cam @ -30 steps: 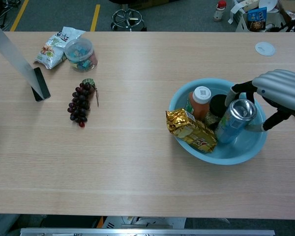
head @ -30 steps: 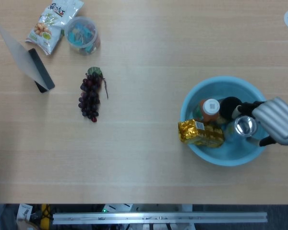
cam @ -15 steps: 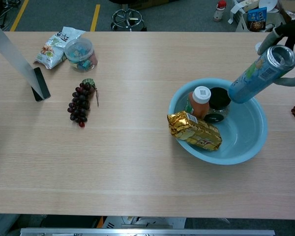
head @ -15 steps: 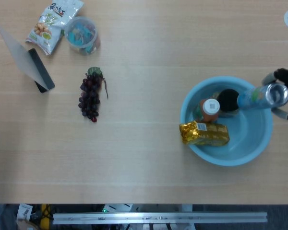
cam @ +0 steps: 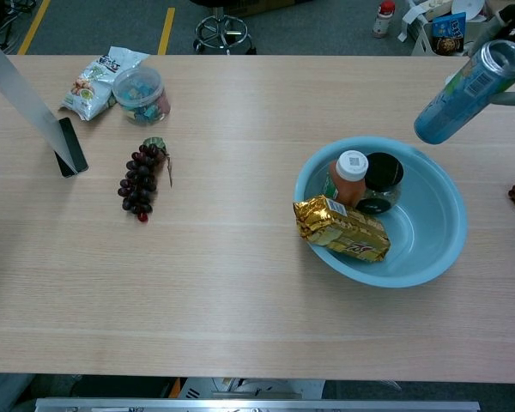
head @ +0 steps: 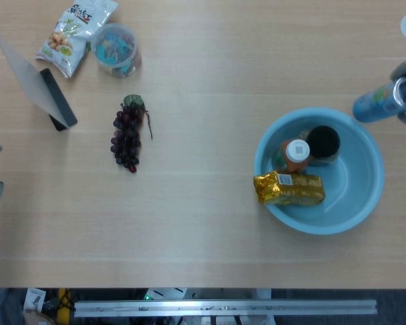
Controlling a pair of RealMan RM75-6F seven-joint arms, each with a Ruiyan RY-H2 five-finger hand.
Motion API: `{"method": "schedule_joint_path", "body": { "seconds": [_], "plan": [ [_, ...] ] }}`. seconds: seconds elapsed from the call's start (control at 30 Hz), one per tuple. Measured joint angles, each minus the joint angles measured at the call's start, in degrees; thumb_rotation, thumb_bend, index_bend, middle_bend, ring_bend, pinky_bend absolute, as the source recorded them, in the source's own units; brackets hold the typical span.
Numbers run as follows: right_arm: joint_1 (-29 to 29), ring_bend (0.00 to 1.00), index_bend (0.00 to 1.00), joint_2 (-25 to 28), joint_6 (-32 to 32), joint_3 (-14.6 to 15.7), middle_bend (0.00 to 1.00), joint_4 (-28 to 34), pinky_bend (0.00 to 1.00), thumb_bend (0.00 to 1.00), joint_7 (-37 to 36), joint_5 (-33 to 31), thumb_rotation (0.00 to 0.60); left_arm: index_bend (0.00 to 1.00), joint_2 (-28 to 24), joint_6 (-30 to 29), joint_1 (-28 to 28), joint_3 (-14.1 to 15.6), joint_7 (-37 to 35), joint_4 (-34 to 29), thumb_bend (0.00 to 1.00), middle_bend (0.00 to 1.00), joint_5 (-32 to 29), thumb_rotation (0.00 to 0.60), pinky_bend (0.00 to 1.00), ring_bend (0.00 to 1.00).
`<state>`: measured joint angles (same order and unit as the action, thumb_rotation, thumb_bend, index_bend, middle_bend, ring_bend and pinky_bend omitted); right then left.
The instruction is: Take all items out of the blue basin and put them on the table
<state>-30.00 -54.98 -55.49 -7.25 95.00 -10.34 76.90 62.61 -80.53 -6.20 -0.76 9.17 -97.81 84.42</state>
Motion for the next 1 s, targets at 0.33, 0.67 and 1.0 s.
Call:
{"method": "schedule_joint_path", "body": {
  "seconds": [0.33, 0.67, 1.0],
  "plan": [
    [-5.7, 0.52, 0.52, -7.1, 9.4, -2.4, 0.53, -10.0, 0.74, 0.36, 1.5, -7.9, 0.600, 0.31, 0.5, 1.1, -0.8, 0.0, 0.8, 0.2, 0.27, 0.31, -0.4, 0.600, 0.32, 0.25],
    [-12.4, 0.52, 0.52, -16.0, 15.6, -4.4, 0.52, -18.7, 0.74, 0.36, 5.5, -13.6, 0.600, 0.31, 0.6, 1.4, -0.8, 0.1, 1.2, -0.1, 0.27, 0.31, -1.1, 0.600, 0.32, 0.25],
    [-17.7, 0.51, 0.52, -23.1, 18.6, -4.7, 0.52, -23.2, 0.73, 0.36, 14.1, -20.9, 0.600, 0.31, 0.6, 1.2, -0.5, 0.5, 0.8, 0.3, 0.27, 0.31, -1.3, 0.600, 0.32, 0.25]
  ]
}}
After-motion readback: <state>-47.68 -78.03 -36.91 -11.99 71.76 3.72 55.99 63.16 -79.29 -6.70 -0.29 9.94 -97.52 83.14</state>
